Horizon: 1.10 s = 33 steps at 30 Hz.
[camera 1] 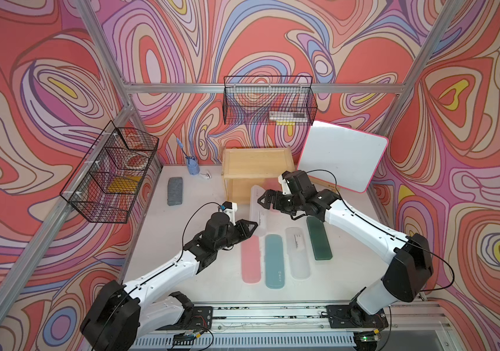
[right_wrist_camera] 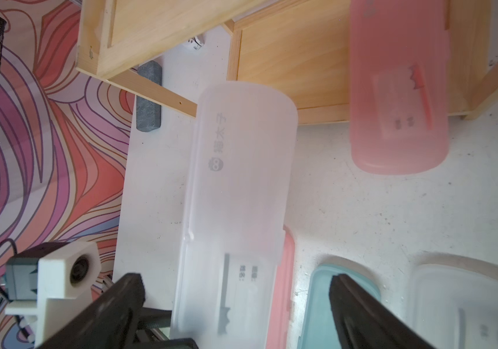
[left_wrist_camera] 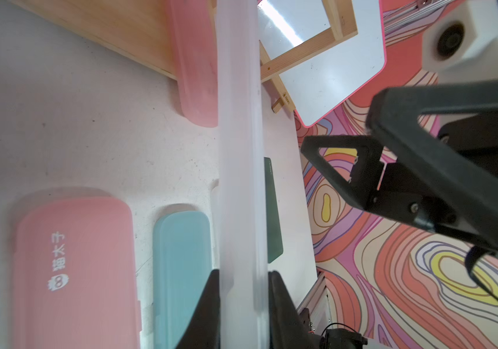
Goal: Remove the pencil cases from the shelf
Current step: Pick up the pencil case from the shelf.
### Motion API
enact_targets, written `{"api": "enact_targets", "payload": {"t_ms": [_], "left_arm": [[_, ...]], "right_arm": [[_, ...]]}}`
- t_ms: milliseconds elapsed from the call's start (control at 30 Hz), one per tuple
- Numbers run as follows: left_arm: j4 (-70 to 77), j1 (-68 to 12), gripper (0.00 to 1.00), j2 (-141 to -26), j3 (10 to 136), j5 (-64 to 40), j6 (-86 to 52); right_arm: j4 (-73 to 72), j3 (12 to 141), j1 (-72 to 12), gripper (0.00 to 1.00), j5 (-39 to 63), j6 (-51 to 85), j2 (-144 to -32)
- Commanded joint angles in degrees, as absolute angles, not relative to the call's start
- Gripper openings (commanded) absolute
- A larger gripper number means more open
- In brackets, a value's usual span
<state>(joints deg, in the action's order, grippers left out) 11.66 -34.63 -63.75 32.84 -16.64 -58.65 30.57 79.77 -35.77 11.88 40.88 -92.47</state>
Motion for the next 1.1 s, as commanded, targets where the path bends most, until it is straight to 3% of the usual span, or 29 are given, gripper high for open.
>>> {"api": "enact_targets", "payload": {"t_ms": [0,767,867,967,1067], "left_arm": [[8.78,-34.9,0.12,-61.14,32.23,-14.26,-55.29],[10.02,-34.98,0.11,-59.03,30.06,-14.63,-58.27],[9.63,-34.98,0.11,-58.97,30.06,-14.41,-58.05],[9.04,-34.98,0.2,-58.63,30.08,-14.19,-57.84],[6.25,-34.98,0.5,-57.66,30.06,-12.68,-56.75]], "right_arm": [[28.91,81.91,-36.52,0.98,13.97,42.45,-95.23],[19.75,79.69,-39.88,0.98,18.23,47.36,-105.68],[19.42,78.86,-40.09,0.88,17.62,47.86,-105.09],[19.99,78.99,-40.25,0.73,17.18,47.49,-104.86],[22.67,79.96,-40.99,0.72,15.5,46.6,-105.11]]}}
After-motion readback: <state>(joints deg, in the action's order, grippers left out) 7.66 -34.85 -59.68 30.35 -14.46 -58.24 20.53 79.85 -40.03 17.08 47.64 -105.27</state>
